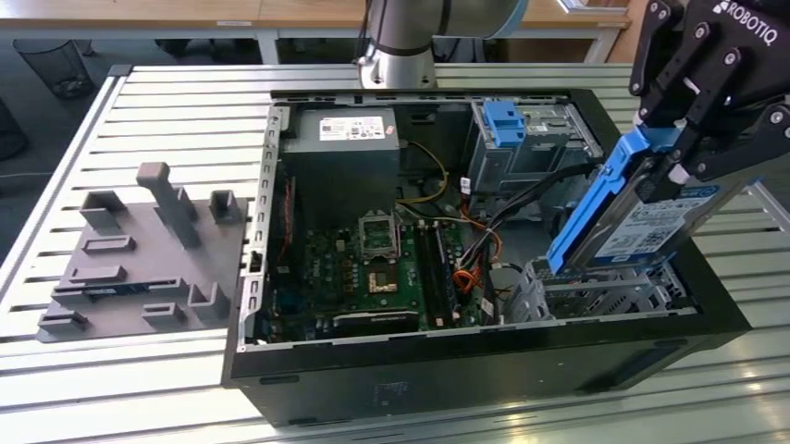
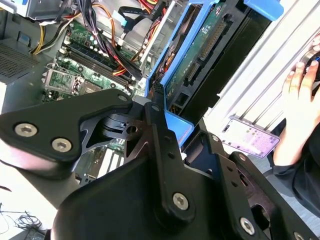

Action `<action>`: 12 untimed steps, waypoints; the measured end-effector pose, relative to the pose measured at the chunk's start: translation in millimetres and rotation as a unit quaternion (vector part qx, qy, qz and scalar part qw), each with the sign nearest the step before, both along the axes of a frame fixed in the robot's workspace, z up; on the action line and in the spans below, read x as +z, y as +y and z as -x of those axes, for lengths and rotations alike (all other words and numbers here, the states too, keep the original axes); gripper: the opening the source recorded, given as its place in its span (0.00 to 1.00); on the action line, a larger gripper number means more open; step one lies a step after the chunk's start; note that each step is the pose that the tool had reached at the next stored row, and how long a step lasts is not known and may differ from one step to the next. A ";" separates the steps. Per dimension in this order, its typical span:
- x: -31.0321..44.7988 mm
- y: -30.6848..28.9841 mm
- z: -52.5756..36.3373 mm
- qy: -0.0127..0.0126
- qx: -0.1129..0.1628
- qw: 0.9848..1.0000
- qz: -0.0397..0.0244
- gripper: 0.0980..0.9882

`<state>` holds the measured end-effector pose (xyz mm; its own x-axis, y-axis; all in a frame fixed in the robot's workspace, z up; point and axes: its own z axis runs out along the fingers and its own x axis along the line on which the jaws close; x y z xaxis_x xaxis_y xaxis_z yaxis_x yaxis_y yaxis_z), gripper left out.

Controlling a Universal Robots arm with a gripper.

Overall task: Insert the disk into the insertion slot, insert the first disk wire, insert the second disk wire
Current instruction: 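Insert the disk into the insertion slot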

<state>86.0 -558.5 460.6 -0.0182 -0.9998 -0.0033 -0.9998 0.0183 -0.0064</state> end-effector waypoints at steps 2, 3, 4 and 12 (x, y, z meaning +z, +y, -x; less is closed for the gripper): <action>-1.9 0.5 0.7 0.000 0.000 1.000 0.000 0.30; -3.0 1.0 0.9 0.000 0.000 1.000 0.000 0.30; -4.1 1.5 1.0 0.000 0.000 1.000 0.000 0.30; -10.9 2.8 1.2 0.000 0.000 1.000 -0.001 0.30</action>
<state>84.8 -555.7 449.6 -0.0182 -0.9998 -0.0057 -0.9998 0.0182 -0.0064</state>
